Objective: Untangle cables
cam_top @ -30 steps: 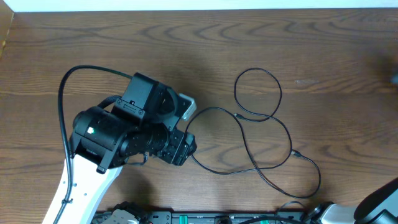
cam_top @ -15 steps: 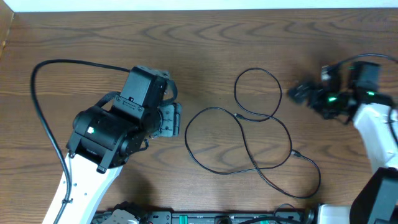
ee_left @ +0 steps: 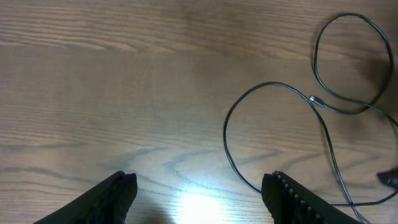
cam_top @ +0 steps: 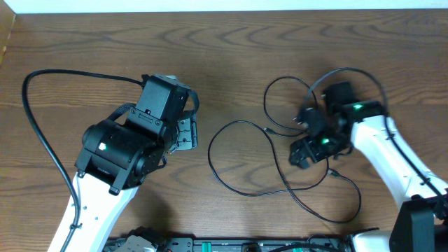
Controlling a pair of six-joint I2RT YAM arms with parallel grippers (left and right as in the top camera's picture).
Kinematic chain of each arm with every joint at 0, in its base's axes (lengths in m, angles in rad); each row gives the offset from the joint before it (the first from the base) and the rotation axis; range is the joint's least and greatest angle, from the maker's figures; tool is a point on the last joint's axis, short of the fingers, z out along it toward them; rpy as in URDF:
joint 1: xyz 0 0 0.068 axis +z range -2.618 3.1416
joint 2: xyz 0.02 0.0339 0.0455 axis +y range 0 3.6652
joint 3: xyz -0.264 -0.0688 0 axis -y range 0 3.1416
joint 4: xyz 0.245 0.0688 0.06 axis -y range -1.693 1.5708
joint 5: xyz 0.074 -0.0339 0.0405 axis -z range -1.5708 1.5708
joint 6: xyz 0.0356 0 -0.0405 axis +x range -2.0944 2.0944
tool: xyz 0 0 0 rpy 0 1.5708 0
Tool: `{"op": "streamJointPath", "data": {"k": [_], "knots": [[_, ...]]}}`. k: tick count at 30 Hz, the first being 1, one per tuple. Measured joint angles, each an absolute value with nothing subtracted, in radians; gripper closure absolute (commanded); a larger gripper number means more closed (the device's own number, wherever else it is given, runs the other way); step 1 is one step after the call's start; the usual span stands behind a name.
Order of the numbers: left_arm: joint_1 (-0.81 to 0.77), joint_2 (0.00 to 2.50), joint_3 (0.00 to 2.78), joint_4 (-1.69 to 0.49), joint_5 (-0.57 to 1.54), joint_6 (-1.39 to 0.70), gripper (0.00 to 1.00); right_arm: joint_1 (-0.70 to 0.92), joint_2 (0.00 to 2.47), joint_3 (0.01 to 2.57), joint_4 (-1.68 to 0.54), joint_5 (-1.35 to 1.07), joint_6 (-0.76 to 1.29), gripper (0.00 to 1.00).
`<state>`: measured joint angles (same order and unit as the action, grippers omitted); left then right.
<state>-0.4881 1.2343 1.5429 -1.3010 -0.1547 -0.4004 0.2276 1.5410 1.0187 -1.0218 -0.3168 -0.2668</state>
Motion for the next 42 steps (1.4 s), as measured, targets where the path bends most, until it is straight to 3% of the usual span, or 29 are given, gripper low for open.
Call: {"op": "streamJointPath", "data": {"k": [9, 21, 25, 29, 31, 33, 42], "knots": [[-0.488, 1.234, 1.543, -1.301, -0.157, -0.400, 0.30, 0.430, 1.541, 1.019, -1.059, -0.290, -0.338, 0.02], [-0.488, 1.234, 1.543, -1.301, -0.157, -0.396, 0.30, 0.493, 1.541, 0.952, -1.060, -0.264, -0.375, 0.02], [-0.488, 1.234, 1.543, -1.300, -0.157, -0.394, 0.30, 0.493, 1.541, 0.854, -1.017, -0.249, -0.385, 0.09], [-0.488, 1.234, 1.543, -1.300, -0.157, -0.393, 0.30, 0.494, 1.541, 0.804, -0.994, -0.241, -0.392, 0.09], [-0.488, 1.234, 1.543, -1.299, -0.157, -0.392, 0.30, 0.499, 1.541, 0.803, -0.982, -0.238, -0.392, 0.21], [-0.488, 1.234, 1.543, -1.300, -0.157, -0.393, 0.30, 0.508, 1.541, 0.803, -0.979, -0.237, -0.395, 0.27], [-0.488, 1.234, 1.543, -1.300, -0.156, -0.387, 0.30, 0.551, 1.541, 0.802, -0.937, -0.298, -0.402, 0.31]]}}
